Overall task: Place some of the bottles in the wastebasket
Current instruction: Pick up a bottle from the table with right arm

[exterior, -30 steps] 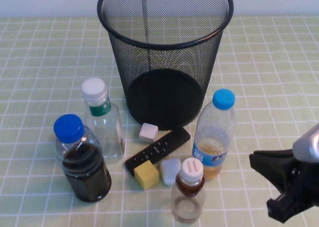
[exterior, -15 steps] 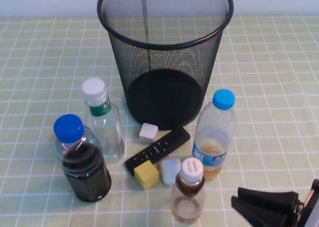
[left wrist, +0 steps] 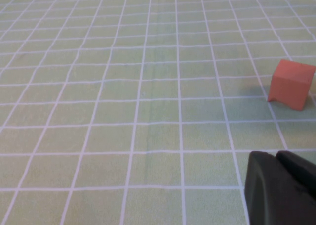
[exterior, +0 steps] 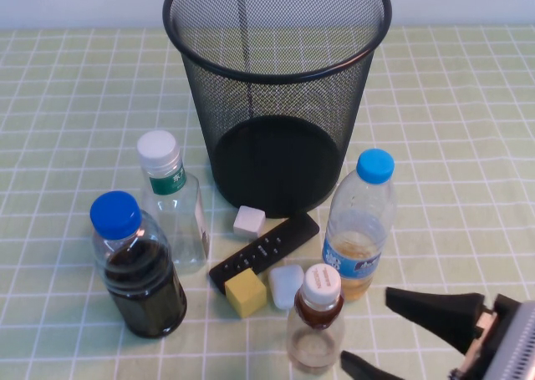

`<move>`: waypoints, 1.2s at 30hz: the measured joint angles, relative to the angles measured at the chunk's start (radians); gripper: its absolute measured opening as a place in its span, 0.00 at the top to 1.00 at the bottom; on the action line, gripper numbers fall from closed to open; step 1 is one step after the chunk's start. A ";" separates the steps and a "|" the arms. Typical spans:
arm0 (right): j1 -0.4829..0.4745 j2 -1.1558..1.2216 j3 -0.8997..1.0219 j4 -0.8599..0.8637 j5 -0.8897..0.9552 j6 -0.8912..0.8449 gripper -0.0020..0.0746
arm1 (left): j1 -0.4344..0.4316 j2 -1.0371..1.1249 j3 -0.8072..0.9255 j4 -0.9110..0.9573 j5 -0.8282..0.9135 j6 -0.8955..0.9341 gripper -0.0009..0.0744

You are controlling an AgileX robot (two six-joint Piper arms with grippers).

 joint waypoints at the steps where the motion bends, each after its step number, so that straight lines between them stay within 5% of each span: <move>1: 0.000 0.028 -0.011 -0.020 -0.014 0.009 0.26 | 0.000 0.000 0.000 0.000 0.000 0.000 1.00; 17: 0.000 0.379 -0.080 -0.067 -0.321 0.068 0.26 | 0.000 0.000 0.000 0.000 0.000 0.000 1.00; 36: 0.000 0.415 -0.093 0.049 -0.356 0.004 0.26 | 0.000 0.000 0.000 0.000 0.000 0.000 1.00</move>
